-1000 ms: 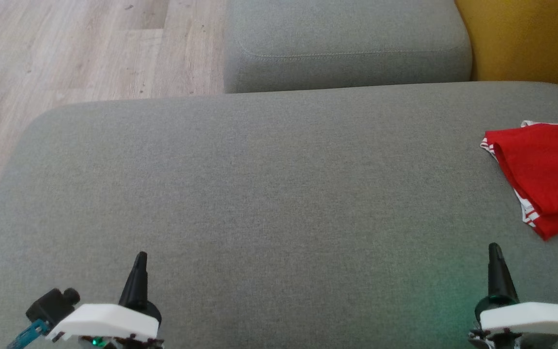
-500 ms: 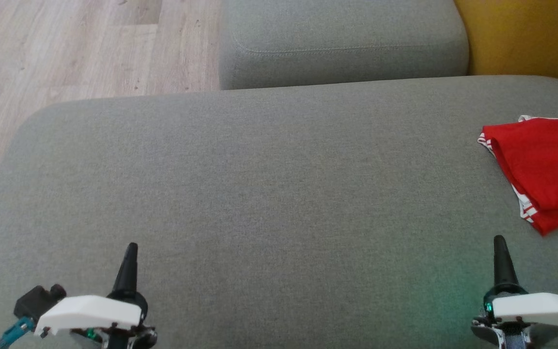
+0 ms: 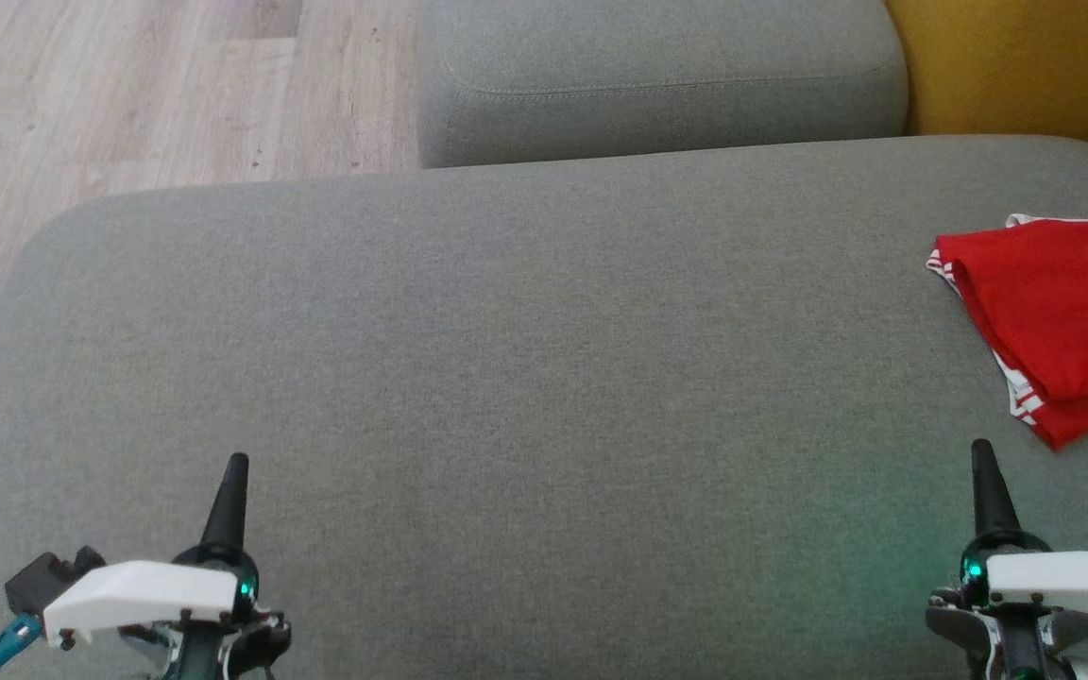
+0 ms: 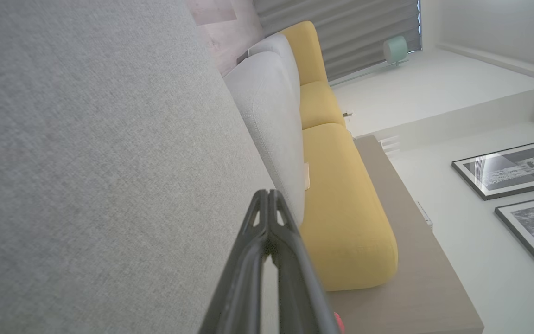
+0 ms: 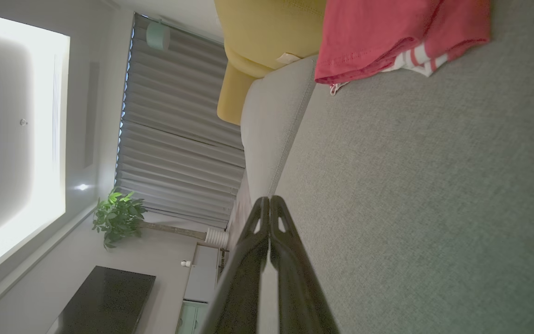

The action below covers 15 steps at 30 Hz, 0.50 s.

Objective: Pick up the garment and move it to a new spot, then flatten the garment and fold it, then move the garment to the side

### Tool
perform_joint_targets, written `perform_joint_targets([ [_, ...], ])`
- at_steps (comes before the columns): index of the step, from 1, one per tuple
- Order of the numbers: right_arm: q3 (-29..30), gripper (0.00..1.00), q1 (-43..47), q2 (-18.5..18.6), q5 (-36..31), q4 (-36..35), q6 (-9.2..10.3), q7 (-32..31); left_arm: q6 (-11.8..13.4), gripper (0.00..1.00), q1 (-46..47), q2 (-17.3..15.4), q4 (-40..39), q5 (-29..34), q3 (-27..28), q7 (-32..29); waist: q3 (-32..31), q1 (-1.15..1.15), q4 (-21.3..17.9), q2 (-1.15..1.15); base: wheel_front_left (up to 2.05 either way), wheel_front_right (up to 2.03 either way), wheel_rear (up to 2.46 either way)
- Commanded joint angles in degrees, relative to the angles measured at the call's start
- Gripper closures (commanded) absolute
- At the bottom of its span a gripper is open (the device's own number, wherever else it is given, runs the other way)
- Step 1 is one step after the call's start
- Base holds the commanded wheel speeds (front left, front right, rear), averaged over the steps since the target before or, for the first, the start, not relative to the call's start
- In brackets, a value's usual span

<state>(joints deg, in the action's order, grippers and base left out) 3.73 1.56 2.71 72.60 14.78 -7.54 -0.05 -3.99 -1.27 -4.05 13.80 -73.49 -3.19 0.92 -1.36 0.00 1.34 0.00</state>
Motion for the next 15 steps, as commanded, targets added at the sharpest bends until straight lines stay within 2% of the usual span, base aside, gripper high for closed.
perform_joint_targets([
  [1,-0.66,1.00,-3.55,1.22,1.89,-1.66,0.04,-0.45,-0.63,1.00,3.62,-0.82,-1.45,-1.81,2.06,-0.56,0.08,0.00,-0.07,0.00,0.00,0.00,0.00],
  [15,0.32,1.00,-5.53,1.22,11.07,-1.26,0.05,-2.80,-2.02,1.00,5.38,-0.73,-0.69,-11.03,4.56,-2.91,0.79,0.00,-0.69,0.00,0.00,0.00,0.00],
])
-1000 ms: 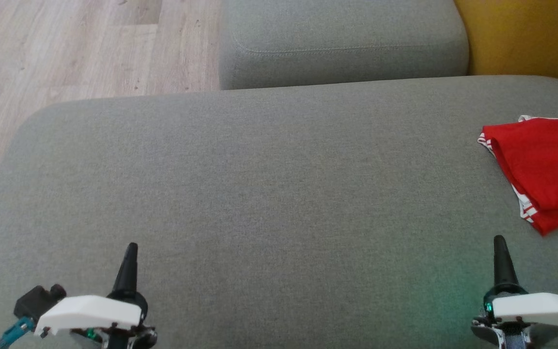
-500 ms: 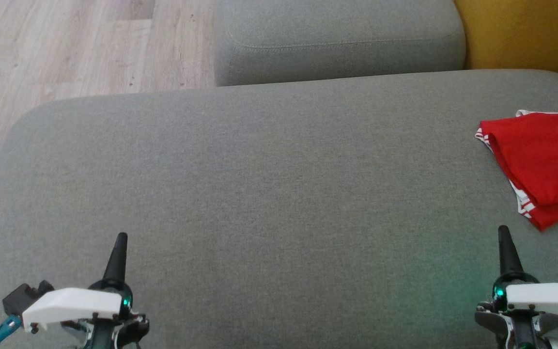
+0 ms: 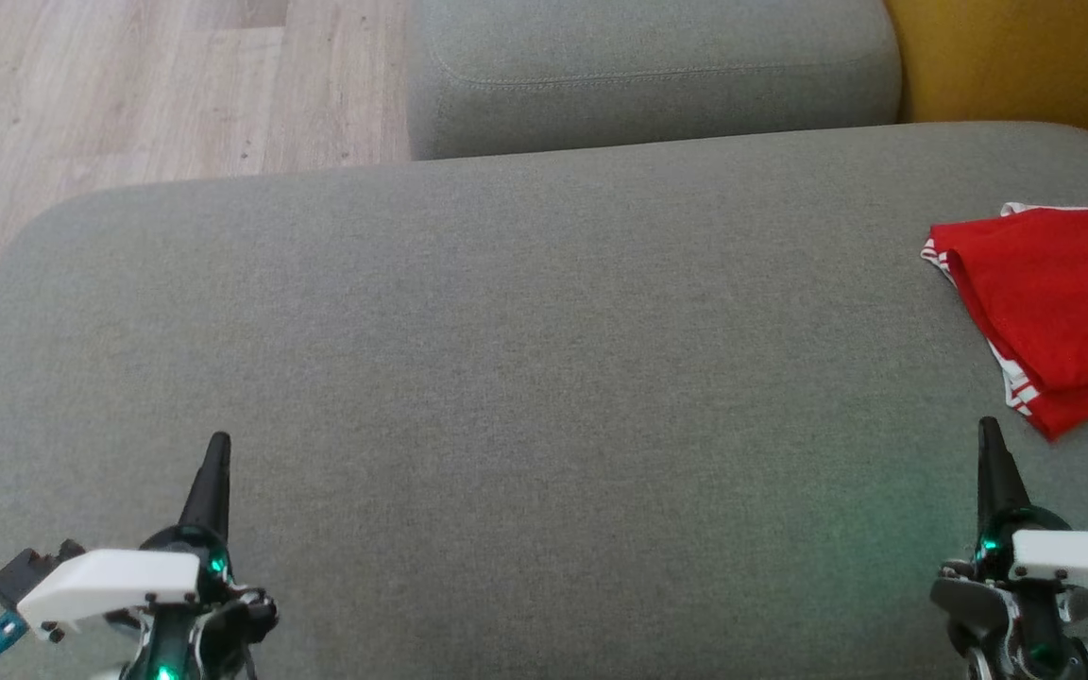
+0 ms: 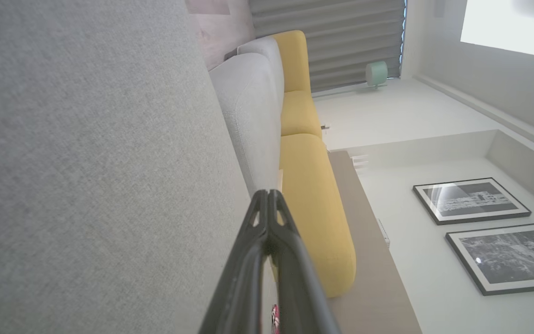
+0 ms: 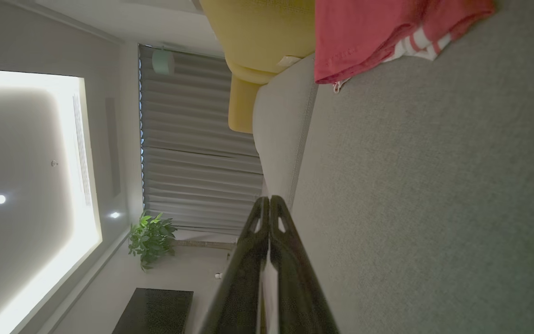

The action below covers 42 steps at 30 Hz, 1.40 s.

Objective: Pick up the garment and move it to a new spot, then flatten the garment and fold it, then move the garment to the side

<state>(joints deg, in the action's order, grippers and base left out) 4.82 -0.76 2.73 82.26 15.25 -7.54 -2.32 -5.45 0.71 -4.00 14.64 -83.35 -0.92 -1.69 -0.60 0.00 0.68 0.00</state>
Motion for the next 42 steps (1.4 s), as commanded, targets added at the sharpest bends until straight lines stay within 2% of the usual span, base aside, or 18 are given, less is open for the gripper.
perform_joint_targets([
  [1,-0.70,1.00,-3.34,1.20,2.07,-1.71,0.05,-0.69,-0.66,1.00,3.53,-0.77,-1.47,-1.83,2.46,-0.48,0.08,0.00,-0.08,0.00,0.00,0.00,0.00],
  [15,0.30,1.00,-5.29,1.17,11.07,-1.31,0.05,-3.04,-2.03,1.00,5.28,-0.64,-0.71,-10.86,4.98,-2.83,0.78,0.00,-0.68,0.00,0.00,0.00,0.00],
  [42,0.72,1.00,-5.33,0.87,10.72,-1.29,0.05,-3.37,-2.03,1.00,5.32,-0.17,-0.68,-10.31,5.64,-3.36,0.78,0.00,-0.68,0.00,0.00,0.00,0.00],
])
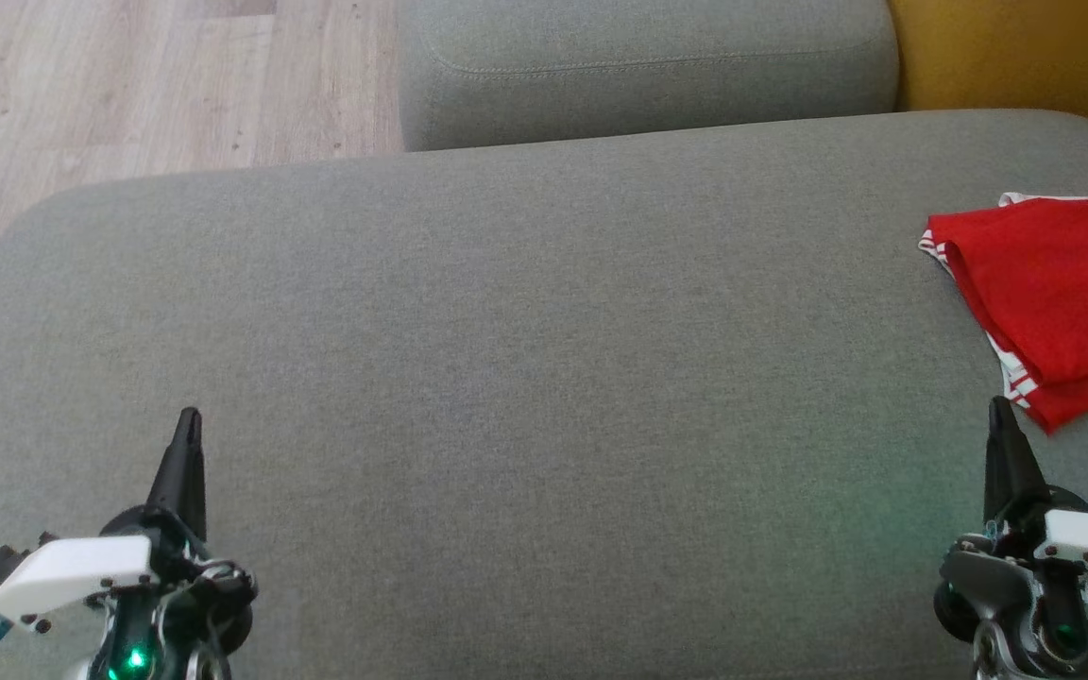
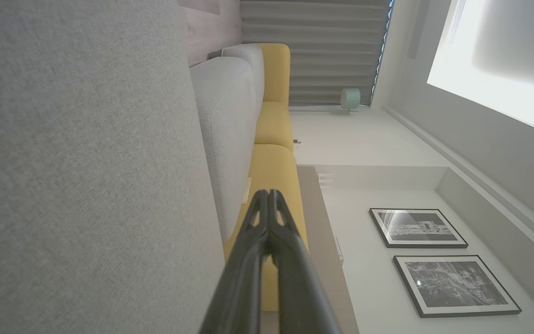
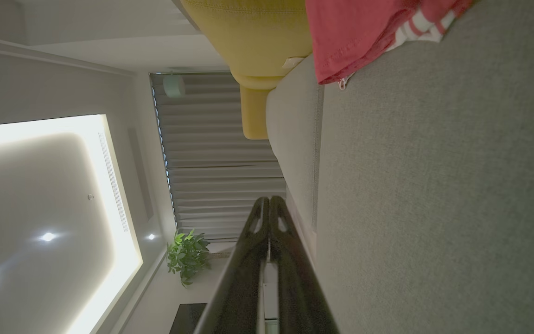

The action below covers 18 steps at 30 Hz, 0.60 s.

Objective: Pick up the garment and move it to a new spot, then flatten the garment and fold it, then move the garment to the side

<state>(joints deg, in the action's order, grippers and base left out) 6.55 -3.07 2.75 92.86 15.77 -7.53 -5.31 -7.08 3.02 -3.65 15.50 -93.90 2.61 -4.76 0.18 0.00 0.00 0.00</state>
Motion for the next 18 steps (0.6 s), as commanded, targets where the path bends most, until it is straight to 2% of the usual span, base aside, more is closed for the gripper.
perform_joint_targets([
  [1,-1.00,1.00,-3.02,0.84,0.11,-1.80,0.04,-0.39,-0.41,1.00,3.01,-0.51,-1.53,0.25,2.14,-0.30,0.00,0.00,0.00,0.00,0.00,0.00,0.00],
  [18,-0.79,1.00,-3.04,0.69,-0.07,-1.79,0.04,-0.56,-0.41,1.00,3.04,-0.26,-1.51,0.54,2.48,-0.58,0.00,0.00,0.00,0.00,0.00,0.00,0.00],
])
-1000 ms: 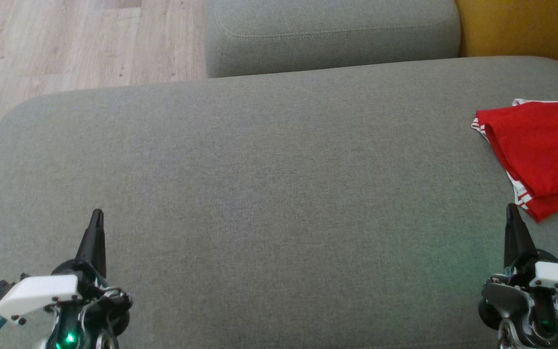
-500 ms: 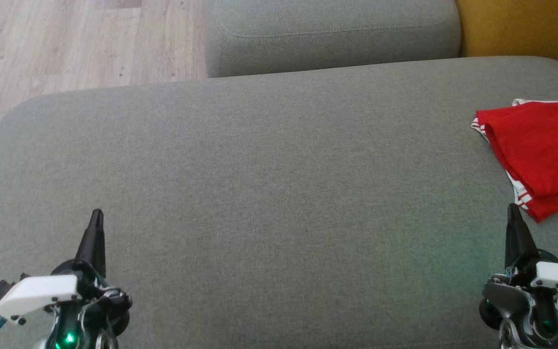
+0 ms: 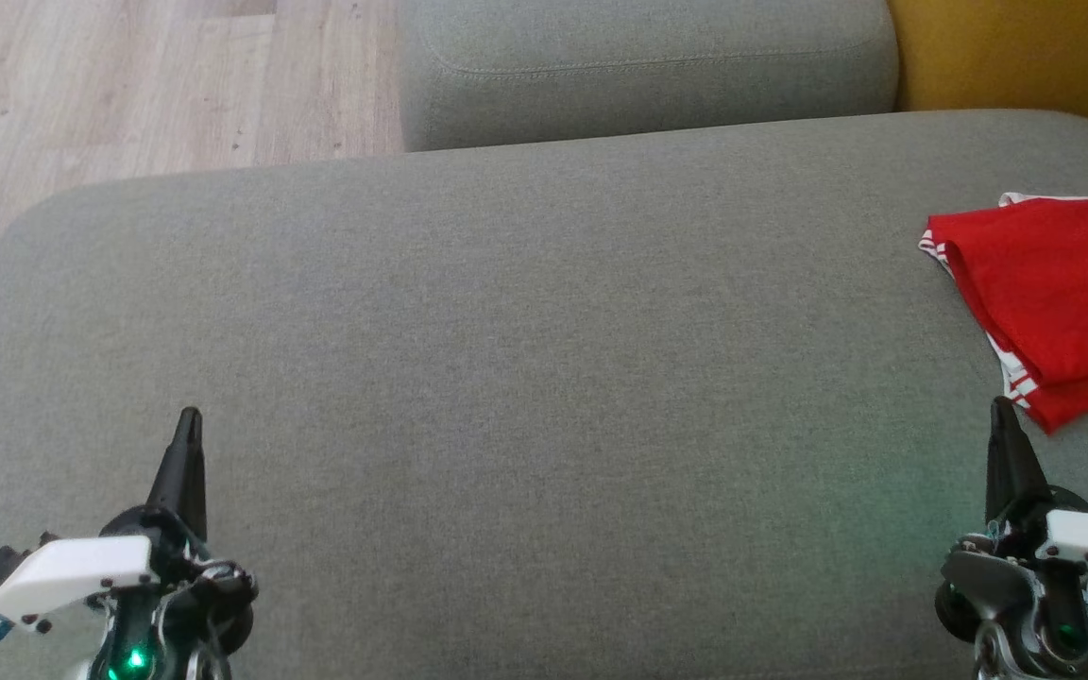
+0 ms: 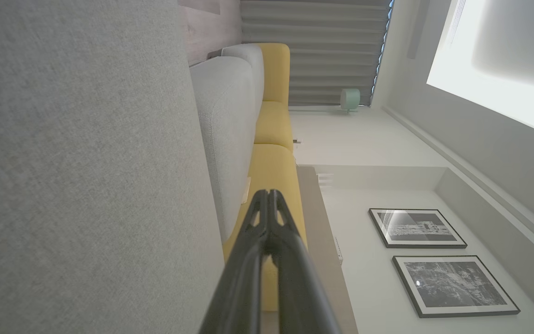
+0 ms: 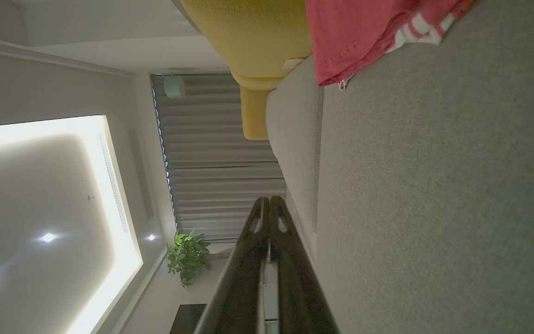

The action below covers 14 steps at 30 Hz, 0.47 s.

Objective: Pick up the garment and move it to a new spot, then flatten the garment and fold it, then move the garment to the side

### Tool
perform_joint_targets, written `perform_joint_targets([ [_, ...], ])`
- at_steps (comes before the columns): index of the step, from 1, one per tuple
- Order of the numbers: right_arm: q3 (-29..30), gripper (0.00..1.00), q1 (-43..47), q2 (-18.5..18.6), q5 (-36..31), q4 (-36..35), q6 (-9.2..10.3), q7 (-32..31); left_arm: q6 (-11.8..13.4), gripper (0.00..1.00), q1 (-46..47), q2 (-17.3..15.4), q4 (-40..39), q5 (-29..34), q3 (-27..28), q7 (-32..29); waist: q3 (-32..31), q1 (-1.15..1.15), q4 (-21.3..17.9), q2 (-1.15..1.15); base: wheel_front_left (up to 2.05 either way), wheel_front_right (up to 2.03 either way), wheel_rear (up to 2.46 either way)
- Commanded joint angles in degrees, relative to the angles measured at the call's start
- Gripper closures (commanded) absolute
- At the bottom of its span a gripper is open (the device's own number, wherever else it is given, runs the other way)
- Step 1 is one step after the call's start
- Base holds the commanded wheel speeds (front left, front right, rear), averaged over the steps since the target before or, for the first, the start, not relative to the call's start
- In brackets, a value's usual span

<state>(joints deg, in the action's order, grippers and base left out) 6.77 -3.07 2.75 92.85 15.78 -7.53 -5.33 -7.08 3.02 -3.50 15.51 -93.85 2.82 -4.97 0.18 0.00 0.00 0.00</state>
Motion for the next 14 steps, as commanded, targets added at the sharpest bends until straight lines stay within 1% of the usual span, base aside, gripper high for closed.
perform_joint_targets([
  [1,-1.00,1.00,-3.04,0.69,-0.07,-1.80,0.04,-0.55,-0.41,1.00,3.04,-0.40,-1.52,0.51,2.29,-0.38,0.00,0.00,0.00,0.00,0.00,0.00,0.00],
  [14,-0.88,1.00,-3.05,0.60,-0.17,-1.79,0.04,-0.65,-0.41,1.00,3.06,-0.26,-1.51,0.69,2.50,-0.55,0.00,0.00,0.00,0.00,0.00,0.00,0.00],
])
